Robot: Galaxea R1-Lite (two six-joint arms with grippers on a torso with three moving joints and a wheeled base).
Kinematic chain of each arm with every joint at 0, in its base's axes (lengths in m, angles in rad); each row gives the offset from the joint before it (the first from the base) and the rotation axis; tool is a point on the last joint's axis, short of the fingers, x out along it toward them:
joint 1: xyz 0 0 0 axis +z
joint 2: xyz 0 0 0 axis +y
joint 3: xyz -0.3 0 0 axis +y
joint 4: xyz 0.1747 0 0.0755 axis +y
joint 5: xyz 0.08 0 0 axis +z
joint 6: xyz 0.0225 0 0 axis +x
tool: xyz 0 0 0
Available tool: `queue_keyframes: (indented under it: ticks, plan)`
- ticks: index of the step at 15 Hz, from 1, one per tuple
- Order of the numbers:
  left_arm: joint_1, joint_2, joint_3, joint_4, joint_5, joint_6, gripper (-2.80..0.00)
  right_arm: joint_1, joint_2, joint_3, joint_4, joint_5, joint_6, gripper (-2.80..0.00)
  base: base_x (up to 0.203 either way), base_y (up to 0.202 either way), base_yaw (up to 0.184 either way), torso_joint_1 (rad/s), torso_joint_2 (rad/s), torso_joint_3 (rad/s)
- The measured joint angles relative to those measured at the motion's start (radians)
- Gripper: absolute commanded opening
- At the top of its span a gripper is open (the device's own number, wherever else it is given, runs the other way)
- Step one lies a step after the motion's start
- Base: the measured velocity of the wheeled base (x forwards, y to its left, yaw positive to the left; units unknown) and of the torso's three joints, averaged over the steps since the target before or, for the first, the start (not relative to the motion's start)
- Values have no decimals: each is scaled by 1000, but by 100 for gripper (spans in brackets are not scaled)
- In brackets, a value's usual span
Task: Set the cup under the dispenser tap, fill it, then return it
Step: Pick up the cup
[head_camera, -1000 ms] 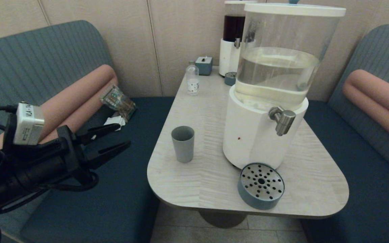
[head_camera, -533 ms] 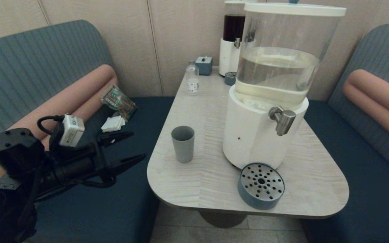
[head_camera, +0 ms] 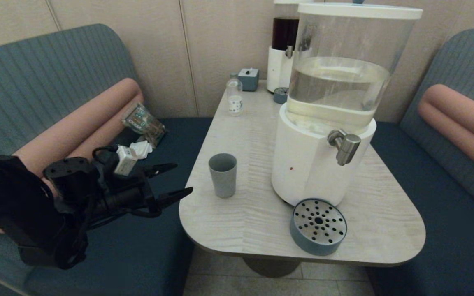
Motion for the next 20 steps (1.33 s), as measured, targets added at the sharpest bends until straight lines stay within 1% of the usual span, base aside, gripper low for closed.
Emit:
queue_keyframes:
  ticks: [2,3,9,13,17,20]
  plan:
    - [-17,55,-41,0,-28,0,0,0,0,0,0,1,0,-280,0,0,0,0,0,0]
    - [-28,78,-62,0,-31,-1,0,0,0,0,0,1,0,-280,0,0,0,0,0,0]
    - [-89,229,-246,0,-33,-10,0,0,0,0,0,0,0,-280,0,0,0,0,0,0]
    - [-95,339,-369,0,-26,-17,0,0,0,0,0,1,0,-280,0,0,0,0,0,0]
    - [-111,401,-434,0,-26,-21,0,0,0,0,0,1,0,-280,0,0,0,0,0,0]
    - [-145,414,-463,0,-15,-30,0,0,0,0,0,1,-1,-280,0,0,0,0,0,0]
